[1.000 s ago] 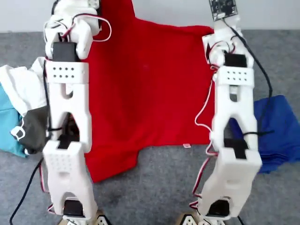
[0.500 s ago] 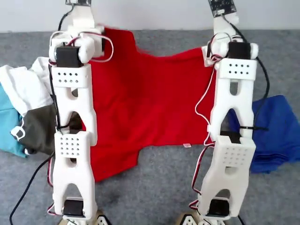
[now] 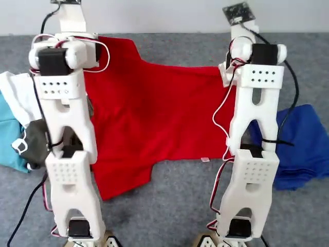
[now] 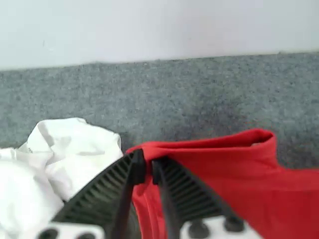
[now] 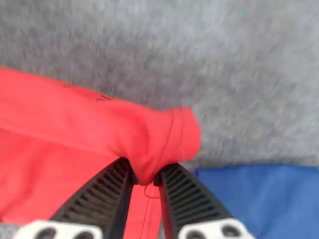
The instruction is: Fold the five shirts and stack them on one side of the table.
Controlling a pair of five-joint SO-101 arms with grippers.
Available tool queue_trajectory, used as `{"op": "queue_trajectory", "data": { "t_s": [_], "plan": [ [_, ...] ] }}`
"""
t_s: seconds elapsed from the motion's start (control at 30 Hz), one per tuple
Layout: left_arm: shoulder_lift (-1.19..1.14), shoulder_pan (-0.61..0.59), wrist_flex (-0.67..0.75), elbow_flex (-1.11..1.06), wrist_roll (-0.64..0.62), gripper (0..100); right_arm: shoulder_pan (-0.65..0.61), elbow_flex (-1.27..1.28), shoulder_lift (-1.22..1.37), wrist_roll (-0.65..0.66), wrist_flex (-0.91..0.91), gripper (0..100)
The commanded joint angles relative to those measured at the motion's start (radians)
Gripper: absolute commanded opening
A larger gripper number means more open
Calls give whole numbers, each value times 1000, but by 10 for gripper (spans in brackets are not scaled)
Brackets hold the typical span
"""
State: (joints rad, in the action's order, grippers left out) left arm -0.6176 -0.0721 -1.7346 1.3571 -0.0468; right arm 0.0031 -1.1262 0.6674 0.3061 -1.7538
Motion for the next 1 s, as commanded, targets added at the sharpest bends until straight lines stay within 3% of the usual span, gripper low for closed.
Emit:
{"op": "queue_trajectory", "data": {
  "t_s": [0.0, 0.27, 0.57, 0.97],
  "plan": [
    [241, 6, -21, -298, 12, 14, 1, 46, -16, 11, -41, 11],
    [520, 5, -2, -832, 68, 14, 1, 153, -48, 6, -44, 11],
    [707, 14, -11, -1127, 133, 14, 16, 537, -289, 28, -36, 11],
    [844, 14, 43, -1497, 137, 14, 77, 1083, -512, 61, 214, 12]
  ]
}}
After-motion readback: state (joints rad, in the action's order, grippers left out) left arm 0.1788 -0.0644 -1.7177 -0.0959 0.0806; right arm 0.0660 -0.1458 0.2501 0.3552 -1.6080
